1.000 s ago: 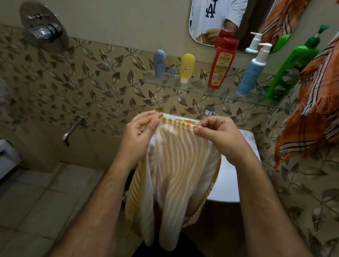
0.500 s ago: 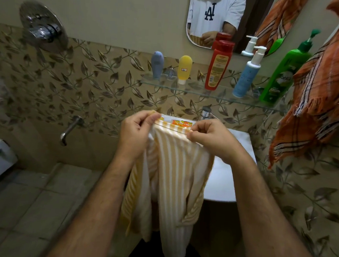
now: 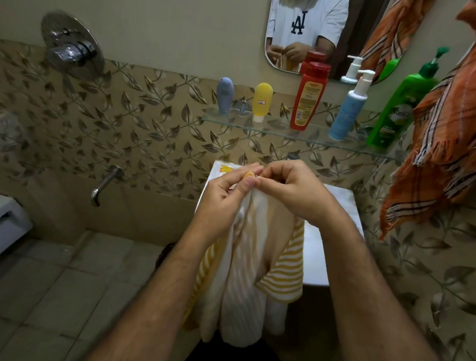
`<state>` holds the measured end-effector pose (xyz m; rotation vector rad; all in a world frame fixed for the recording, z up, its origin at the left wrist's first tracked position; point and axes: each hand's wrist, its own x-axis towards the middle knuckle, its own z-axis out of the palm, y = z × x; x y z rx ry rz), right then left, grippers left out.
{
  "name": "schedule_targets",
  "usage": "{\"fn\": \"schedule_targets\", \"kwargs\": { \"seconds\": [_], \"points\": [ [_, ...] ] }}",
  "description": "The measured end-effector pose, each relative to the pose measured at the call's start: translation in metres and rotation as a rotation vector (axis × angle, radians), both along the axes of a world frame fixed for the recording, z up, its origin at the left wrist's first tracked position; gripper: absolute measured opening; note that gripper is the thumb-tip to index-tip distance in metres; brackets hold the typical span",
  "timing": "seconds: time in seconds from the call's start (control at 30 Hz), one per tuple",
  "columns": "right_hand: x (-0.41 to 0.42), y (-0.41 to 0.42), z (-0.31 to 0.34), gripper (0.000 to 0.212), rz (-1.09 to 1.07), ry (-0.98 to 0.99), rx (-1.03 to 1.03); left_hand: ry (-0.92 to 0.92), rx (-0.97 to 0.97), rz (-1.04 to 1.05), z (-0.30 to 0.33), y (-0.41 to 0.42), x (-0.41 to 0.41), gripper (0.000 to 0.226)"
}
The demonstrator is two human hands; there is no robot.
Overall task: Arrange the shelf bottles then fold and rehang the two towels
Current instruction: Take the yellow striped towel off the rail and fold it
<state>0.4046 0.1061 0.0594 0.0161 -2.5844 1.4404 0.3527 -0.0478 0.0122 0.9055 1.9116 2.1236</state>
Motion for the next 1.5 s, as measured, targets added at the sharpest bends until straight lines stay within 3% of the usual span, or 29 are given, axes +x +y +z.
{"fn": "schedule_targets", "kwargs": {
  "seconds": [0.1, 0.27, 0.4, 0.57, 0.67, 0.87, 1.07, 1.17, 1.3, 1.5],
  "points": [
    [0.002, -0.001, 0.003, 0.027, 0.020, -0.021, 0.002, -0.036, 0.055, 0.014, -0.002, 0.003, 0.003, 0.023],
    [0.005, 0.001, -0.001, 0.005, -0.169, -0.112, 0.162, 0.058, -0.023, 0.204, -0.004, -0.002, -0.007, 0.021],
    [0.011, 0.017, -0.013, 0.007, -0.321, -0.195, 0.279, 0.012, -0.014, 0.272, -0.001, -0.013, -0.013, 0.021],
    [0.004, 0.019, -0.039, 0.014, -0.520, -0.135, 0.553, -0.007, 0.013, 0.222, 0.006, -0.010, -0.002, 0.021],
    [0.003, 0.027, -0.056, 0.018, -0.553, -0.173, 0.436, -0.028, 0.045, 0.228, 0.010, -0.012, -0.004, 0.023],
    [0.010, 0.026, -0.038, 0.014, -0.295, -0.133, -0.246, -0.023, -0.054, 0.331, -0.004, -0.017, -0.018, 0.021],
    [0.008, 0.006, -0.022, 0.017, -0.156, -0.016, -0.283, 0.003, -0.063, 0.207, -0.008, -0.003, -0.003, 0.025],
    [0.006, 0.001, -0.017, 0.014, -0.018, -0.008, -0.224, 0.018, -0.034, 0.080, -0.005, 0.006, 0.007, 0.027],
    [0.007, 0.001, -0.011, 0.017, -0.031, 0.002, -0.145, 0.003, 0.015, 0.124, -0.009, 0.012, 0.011, 0.022],
    [0.013, 0.017, -0.016, 0.017, -0.342, -0.087, 0.317, 0.017, 0.020, 0.414, -0.014, 0.004, -0.007, 0.020]
  ]
}}
